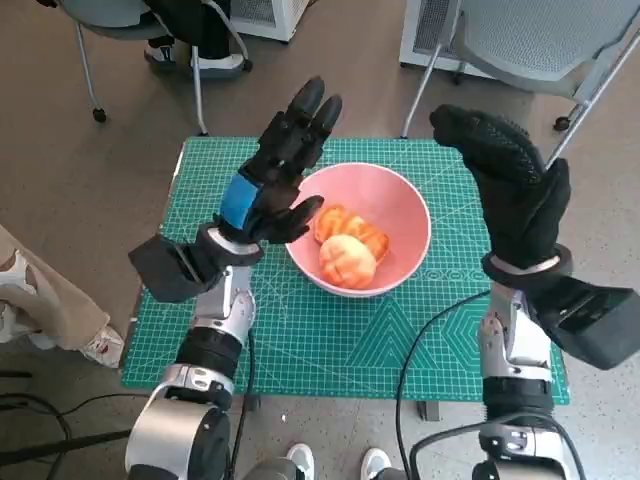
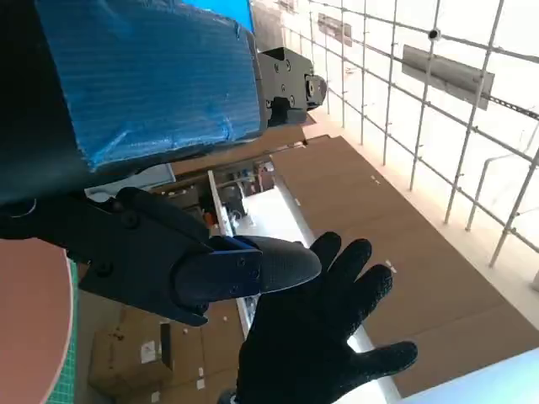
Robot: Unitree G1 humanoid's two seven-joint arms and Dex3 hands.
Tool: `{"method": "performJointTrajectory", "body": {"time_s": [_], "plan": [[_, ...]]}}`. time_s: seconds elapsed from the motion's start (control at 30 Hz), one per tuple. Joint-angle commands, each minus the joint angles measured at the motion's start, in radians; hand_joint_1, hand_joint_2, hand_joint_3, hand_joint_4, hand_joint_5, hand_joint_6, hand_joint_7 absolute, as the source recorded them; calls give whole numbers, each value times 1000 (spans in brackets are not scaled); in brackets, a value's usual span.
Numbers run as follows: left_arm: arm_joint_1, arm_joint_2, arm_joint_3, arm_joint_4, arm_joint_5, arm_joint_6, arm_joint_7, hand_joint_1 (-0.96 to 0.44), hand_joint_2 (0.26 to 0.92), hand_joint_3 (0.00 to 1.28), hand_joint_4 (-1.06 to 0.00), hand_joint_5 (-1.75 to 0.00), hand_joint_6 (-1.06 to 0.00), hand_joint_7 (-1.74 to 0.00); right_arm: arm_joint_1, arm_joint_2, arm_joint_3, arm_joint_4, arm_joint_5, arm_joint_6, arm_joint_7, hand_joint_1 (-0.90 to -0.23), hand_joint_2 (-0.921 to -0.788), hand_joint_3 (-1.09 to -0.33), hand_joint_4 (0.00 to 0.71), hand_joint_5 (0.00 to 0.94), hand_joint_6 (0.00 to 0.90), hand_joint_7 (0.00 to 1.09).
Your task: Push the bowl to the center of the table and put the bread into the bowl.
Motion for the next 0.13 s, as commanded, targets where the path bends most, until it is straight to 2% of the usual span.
{"method": "performJointTrajectory", "body": {"time_s": [0.03,0.13], "plan": [[-28,0,12,22,5,-19,-4,-758,921,488,1,1,-52,-2,13,-2,-10,16,15,3,9,-632,-921,-695,195,0,111,408],[-32,-2,13,26,6,-20,-7,-758,921,481,1,1,-56,-4,14,-1,-13,16,17,4,9,-632,-921,-694,196,0,109,412]]}}
